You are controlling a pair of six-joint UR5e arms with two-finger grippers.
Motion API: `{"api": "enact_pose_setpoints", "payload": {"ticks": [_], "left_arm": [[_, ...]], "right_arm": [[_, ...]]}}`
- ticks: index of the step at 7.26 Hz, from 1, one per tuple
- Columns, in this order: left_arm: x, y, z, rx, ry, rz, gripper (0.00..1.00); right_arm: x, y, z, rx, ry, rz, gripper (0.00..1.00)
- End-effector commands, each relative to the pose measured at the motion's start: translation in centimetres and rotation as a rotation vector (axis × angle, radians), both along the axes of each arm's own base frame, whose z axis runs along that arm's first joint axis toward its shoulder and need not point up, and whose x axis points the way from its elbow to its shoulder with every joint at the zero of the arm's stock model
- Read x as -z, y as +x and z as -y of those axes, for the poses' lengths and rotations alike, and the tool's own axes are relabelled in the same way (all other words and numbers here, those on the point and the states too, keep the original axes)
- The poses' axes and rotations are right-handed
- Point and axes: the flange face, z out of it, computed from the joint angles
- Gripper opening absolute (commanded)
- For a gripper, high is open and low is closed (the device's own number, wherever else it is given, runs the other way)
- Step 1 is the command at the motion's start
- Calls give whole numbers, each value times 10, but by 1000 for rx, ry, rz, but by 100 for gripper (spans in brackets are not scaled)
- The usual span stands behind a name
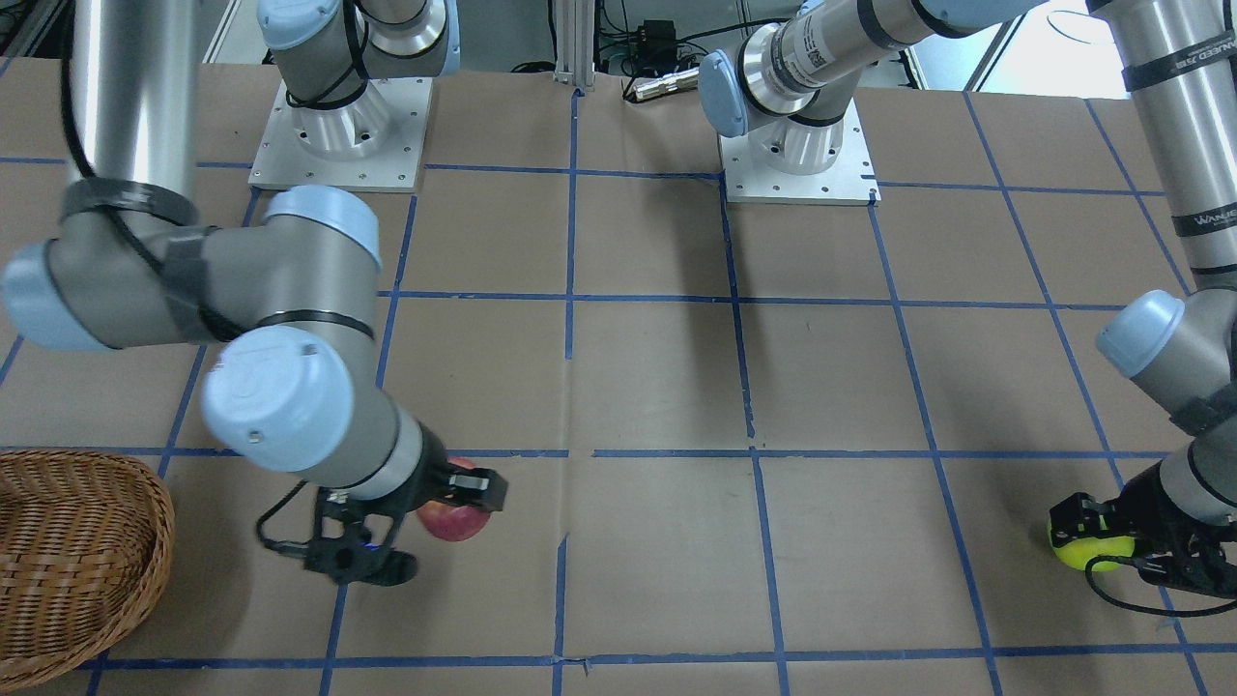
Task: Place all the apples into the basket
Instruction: 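Carry red apple to basket while left carries green apple mid-table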
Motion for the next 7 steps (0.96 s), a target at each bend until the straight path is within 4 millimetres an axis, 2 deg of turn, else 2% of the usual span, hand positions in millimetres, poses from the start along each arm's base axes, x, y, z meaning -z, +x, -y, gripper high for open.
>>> {"api": "enact_pose_setpoints", "payload": {"ticks": [1,2,3,4,5,6,7], "left_arm": [[-30,-68,-6,-72,55,-35,27],[-40,-115,-15,-153,92,-63,26],[-43,-179,-28,-237,104,-77,26],[-39,-257,-48,-360,115,-79,24],[-22,-326,-65,-411,113,-64,24],[-22,-394,-75,-446,83,-58,24],[-17,-458,-96,-519,89,-60,25]], "right_arm": [[-65,-141,35,-86,-25,-126,0],[-68,-190,40,-130,-35,-157,0],[-57,-247,41,-110,-19,-167,0],[-34,-284,49,-171,0,-208,0],[-10,-318,55,-204,1,-237,0],[17,-355,61,-217,1,-248,0],[41,-382,64,-237,-3,-246,0]]}}
